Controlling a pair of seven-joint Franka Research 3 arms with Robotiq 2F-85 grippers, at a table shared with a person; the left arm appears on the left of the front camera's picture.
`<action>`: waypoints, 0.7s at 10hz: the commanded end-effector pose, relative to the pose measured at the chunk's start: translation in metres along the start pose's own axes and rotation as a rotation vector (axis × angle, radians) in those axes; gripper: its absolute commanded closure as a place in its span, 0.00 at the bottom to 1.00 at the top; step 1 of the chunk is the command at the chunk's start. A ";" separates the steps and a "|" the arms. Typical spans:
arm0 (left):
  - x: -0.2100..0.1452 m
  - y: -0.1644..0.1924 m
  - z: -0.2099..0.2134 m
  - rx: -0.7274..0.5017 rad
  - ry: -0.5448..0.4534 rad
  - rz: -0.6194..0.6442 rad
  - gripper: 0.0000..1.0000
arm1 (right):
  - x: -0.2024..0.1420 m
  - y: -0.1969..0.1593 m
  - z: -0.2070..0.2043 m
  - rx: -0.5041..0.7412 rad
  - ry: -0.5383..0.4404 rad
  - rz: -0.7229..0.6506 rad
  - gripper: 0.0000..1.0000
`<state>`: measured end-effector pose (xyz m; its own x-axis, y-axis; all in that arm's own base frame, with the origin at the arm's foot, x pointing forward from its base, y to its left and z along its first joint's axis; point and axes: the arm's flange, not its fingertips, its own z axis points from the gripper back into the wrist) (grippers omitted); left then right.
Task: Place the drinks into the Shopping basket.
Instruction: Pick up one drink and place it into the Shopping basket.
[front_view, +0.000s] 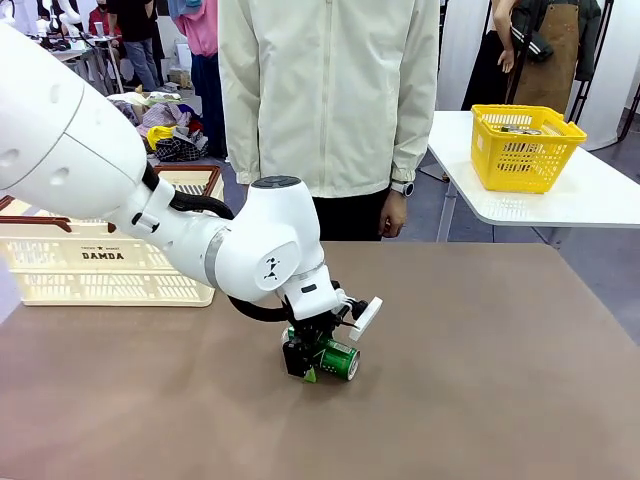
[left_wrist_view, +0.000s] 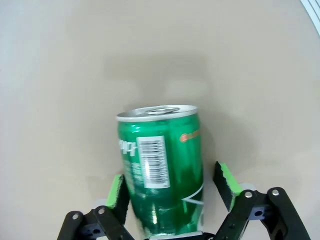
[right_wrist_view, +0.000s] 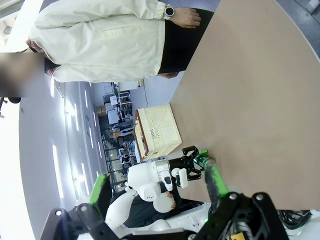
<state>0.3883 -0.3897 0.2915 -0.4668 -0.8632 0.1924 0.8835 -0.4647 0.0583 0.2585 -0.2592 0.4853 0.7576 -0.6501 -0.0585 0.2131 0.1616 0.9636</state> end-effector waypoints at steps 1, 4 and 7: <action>-0.001 -0.003 0.000 -0.014 0.000 0.002 1.00 | 0.000 0.001 0.002 0.005 0.006 0.027 0.00; -0.001 -0.005 0.000 -0.003 -0.002 0.003 1.00 | 0.000 0.001 0.002 0.005 0.006 0.027 0.00; -0.003 -0.008 0.004 0.004 -0.005 0.005 1.00 | 0.000 0.001 0.002 0.005 0.006 0.027 0.00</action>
<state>0.3875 -0.3908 0.2916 -0.4688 -0.8619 0.1933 0.8824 -0.4668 0.0587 0.2585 -0.2592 0.4853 0.7576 -0.6501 -0.0584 0.2130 0.1617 0.9636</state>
